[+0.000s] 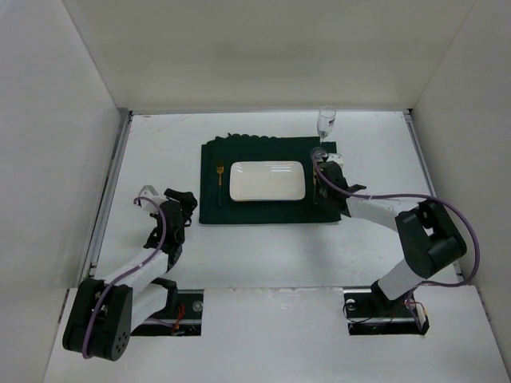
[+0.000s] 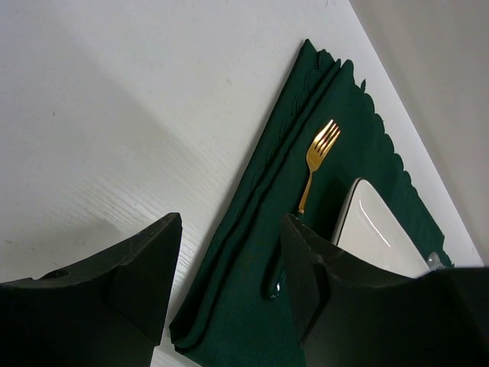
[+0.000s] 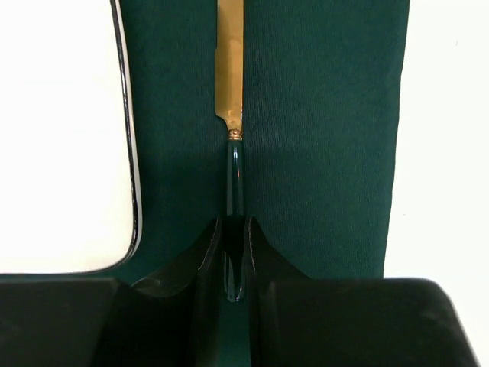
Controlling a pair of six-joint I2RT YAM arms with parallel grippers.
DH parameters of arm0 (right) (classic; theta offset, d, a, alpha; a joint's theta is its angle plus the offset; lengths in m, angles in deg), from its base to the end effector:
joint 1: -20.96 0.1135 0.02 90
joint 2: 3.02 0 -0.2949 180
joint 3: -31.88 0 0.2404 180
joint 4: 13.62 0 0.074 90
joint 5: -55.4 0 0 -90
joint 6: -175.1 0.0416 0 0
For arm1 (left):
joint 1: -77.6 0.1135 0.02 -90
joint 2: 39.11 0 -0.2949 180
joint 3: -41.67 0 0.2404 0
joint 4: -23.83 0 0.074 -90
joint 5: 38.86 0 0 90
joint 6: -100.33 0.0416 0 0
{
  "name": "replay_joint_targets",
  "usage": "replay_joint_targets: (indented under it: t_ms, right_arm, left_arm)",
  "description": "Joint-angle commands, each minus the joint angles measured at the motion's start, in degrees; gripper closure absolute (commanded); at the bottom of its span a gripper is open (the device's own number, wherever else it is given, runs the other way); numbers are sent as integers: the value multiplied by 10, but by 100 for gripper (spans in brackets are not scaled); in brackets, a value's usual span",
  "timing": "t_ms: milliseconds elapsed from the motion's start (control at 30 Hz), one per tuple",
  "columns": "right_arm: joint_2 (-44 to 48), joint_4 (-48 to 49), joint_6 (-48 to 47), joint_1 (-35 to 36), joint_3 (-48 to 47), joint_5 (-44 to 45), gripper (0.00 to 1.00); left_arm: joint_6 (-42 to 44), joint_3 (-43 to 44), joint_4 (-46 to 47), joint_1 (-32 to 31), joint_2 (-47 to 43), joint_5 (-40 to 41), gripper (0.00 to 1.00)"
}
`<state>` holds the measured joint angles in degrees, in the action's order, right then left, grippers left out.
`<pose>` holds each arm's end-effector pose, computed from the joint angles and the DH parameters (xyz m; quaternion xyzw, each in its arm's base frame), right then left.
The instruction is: Set the dinner table for one person
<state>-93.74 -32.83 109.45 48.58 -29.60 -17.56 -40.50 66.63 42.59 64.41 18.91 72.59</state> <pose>0.2794 0.1324 0.2058 0.0261 0.9258 0.0292 0.3760 0.1734 -0.0250 0.2047 -0.3584 0.6975 -0.1950 0.5891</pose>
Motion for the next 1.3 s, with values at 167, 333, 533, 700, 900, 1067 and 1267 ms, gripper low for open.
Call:
replay_joint_targets:
  t_ms: [167,333,533,700,900,1067,1267]
  right_arm:
    - [2,51,-5,-6,-11,-3,74]
    - [47,44,-2,-2,-10,-2,56]
    - [160,28,10,0,-2,18,46]
    - [263,90,63,0,54,77,42]
    - [337,171,143,-26,159,87,97]
    - [364,178,205,-81,229,105,86]
    - [330,178,242,-96,236,97,59]
  left_arm:
    - [11,8,27,-5,2,11,48]
    - [14,10,27,-5,3,14,48]
    - [23,14,20,-6,3,33,48]
    - [26,36,-18,-9,25,87,56]
    - [4,58,-91,-8,19,95,96]
    - [-14,70,-169,12,4,98,81]
    - [12,82,-217,32,-23,95,58]
